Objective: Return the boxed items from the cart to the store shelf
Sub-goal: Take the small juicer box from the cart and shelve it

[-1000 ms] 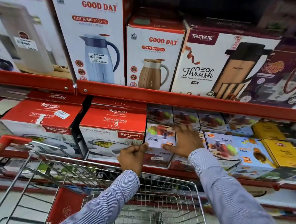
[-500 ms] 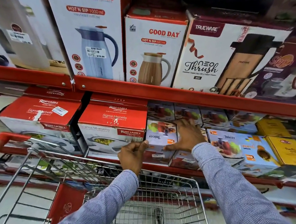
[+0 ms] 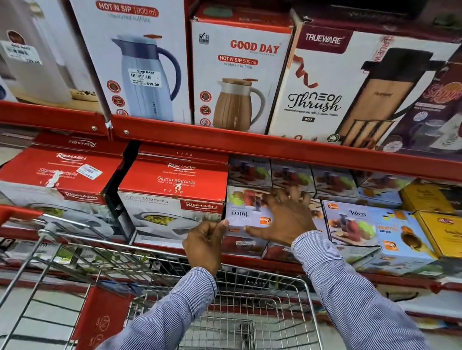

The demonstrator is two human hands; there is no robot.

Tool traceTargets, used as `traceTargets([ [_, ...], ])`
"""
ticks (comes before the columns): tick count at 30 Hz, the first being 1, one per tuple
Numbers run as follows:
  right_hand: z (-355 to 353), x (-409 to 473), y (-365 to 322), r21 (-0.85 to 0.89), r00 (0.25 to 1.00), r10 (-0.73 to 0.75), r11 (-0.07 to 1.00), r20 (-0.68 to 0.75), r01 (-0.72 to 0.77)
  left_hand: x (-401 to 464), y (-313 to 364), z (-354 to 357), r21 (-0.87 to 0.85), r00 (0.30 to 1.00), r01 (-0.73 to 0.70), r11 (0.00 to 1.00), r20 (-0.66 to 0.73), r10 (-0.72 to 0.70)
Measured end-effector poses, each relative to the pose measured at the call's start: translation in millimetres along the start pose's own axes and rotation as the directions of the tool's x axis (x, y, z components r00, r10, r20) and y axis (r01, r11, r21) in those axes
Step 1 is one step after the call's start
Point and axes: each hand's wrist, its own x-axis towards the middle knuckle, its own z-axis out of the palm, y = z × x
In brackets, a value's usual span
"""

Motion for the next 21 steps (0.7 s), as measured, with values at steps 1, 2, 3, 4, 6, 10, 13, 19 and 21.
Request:
traceTargets([
  [1,0.0,-0.8,-0.8,0.003,1.000,0.000,1.000,0.002,0.000,-0.9,1.2,0.8,-0.009,1.000,-0.001,1.000,-0.007,0.000],
  [2,0.3,-1.5,-1.7,0.012,1.000,0.003,1.000,0.005,-0.003,-2.6,3.9,1.3,-0.014,1.000,-0.003,1.000,-0.019,0.003],
  [3,0.8,-2.4,-2.3,0.032,1.000,0.011,0.999,0.005,-0.011,-3.9,5.7,2.2,-0.012,0.999,-0.010,1.000,-0.036,0.010],
  [4,1.2,-3.3,-2.7,0.060,1.000,0.023,0.998,0.004,-0.023,-5.1,6.9,2.9,-0.004,0.998,-0.018,1.000,-0.053,0.017],
  [6,3.4,-4.9,-3.9,0.116,0.999,0.047,0.992,-0.004,-0.046,-6.9,8.7,4.1,0.006,0.997,-0.029,1.000,-0.072,0.029],
  [10,6.6,-4.9,-8.7,0.182,0.996,0.082,0.980,-0.028,-0.076,-8.8,10.0,5.9,0.005,0.994,-0.033,0.999,-0.102,0.033],
  [13,5.3,-4.6,-7.3,0.233,0.995,0.100,0.968,-0.015,-0.094,-12.2,10.8,8.2,-0.003,0.990,-0.037,0.999,-0.134,0.036],
  [19,-3.4,1.5,-4.6,0.352,0.989,0.139,0.924,0.055,-0.149,-14.1,11.6,13.2,-0.042,0.978,-0.036,0.998,-0.205,0.027],
  [21,-1.3,-0.5,-6.3,0.390,0.988,0.143,0.908,0.059,-0.154,-14.8,11.6,13.6,-0.044,0.978,-0.043,0.998,-0.207,0.033],
])
